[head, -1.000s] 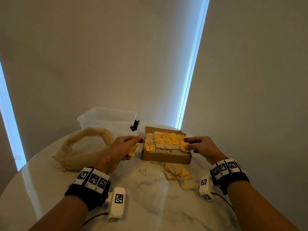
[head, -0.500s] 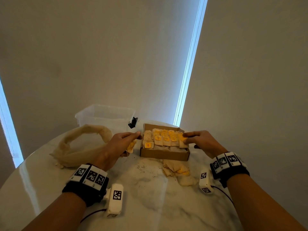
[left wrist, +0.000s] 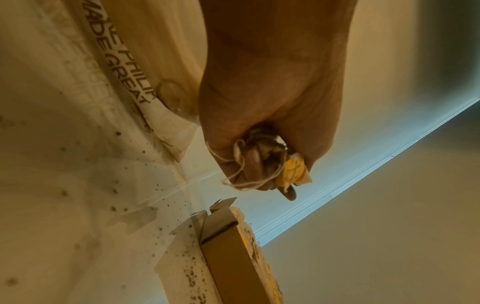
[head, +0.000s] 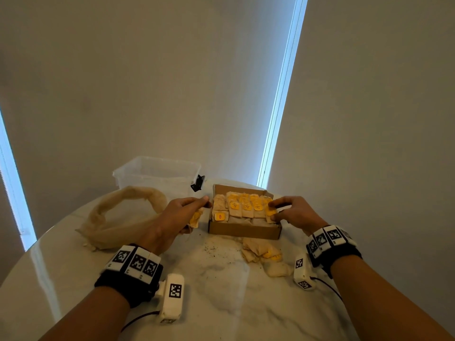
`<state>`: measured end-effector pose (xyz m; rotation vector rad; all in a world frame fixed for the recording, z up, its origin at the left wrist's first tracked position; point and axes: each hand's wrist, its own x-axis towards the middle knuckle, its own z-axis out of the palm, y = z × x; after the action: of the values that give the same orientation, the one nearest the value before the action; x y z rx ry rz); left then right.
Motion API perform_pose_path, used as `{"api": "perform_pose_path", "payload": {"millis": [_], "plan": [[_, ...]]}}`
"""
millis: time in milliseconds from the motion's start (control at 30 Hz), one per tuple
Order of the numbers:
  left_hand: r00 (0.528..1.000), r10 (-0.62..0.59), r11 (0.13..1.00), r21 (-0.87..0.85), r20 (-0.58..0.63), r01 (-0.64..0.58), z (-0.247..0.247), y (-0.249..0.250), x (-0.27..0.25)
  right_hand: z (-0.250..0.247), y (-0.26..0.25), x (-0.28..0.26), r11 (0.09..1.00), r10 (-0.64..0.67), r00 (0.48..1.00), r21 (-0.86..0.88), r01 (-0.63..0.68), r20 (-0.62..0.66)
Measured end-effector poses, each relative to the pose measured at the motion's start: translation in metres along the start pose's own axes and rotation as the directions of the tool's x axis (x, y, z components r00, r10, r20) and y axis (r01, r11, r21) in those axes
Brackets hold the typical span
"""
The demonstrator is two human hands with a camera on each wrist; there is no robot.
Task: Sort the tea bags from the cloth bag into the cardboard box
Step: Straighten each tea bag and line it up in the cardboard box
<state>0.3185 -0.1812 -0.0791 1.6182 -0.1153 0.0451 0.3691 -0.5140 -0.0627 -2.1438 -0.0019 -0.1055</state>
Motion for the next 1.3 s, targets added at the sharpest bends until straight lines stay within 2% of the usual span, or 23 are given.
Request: {"api": "perform_pose_path", "payload": {"millis": [167,333,400,533,667,867,1000,1167,1300], "plan": [[1.0,-0.005,1.0,-0.021,-0.004,0.005,0.0,-0.002,0.003,-0.006,-0.004,-0.008,0.997,-0.056,0.998,0.047,0.058,-0.041],[0.999,-0.034,0.995,-0.098,-0.008,0.033,0.003,-0.003,0.005,0.008,-0.034,-0.025,0.961,-0.142,0.979,0.216,0.172,-0.147],[0.999,-0.048,0.993,-0.104,-0.022,0.046,0.004,-0.002,0.005,0.029,-0.053,-0.034,0.95,-0.173,0.981,0.249,0.188,-0.082],[0.995,-0.076,0.993,-0.095,-0.069,0.069,0.006,-0.001,0.004,0.085,-0.086,-0.058,0.944,-0.205,0.968,0.292,0.156,0.146],[0.997,-0.066,0.991,-0.117,-0.047,0.06,0.006,-0.002,0.004,0.122,-0.094,-0.067,0.928,-0.174,0.953,0.366,0.074,0.249],[0.994,-0.109,0.991,-0.078,0.003,0.108,0.009,-0.003,0.004,0.128,-0.084,-0.07,0.893,-0.213,0.952,0.44,0.099,0.218],[0.992,-0.124,0.989,-0.083,0.008,0.125,0.012,-0.004,0.004,0.129,-0.078,-0.069,0.859,-0.172,0.96,0.51,0.037,0.22],[0.995,-0.081,0.991,-0.107,0.051,0.086,0.012,-0.006,0.004,0.129,-0.073,-0.067,0.809,-0.149,0.966,0.587,-0.003,0.21],[0.997,-0.047,0.991,-0.125,0.056,0.054,0.013,-0.009,0.003,0.13,-0.07,-0.065,0.812,-0.152,0.977,0.582,0.037,0.15]]}}
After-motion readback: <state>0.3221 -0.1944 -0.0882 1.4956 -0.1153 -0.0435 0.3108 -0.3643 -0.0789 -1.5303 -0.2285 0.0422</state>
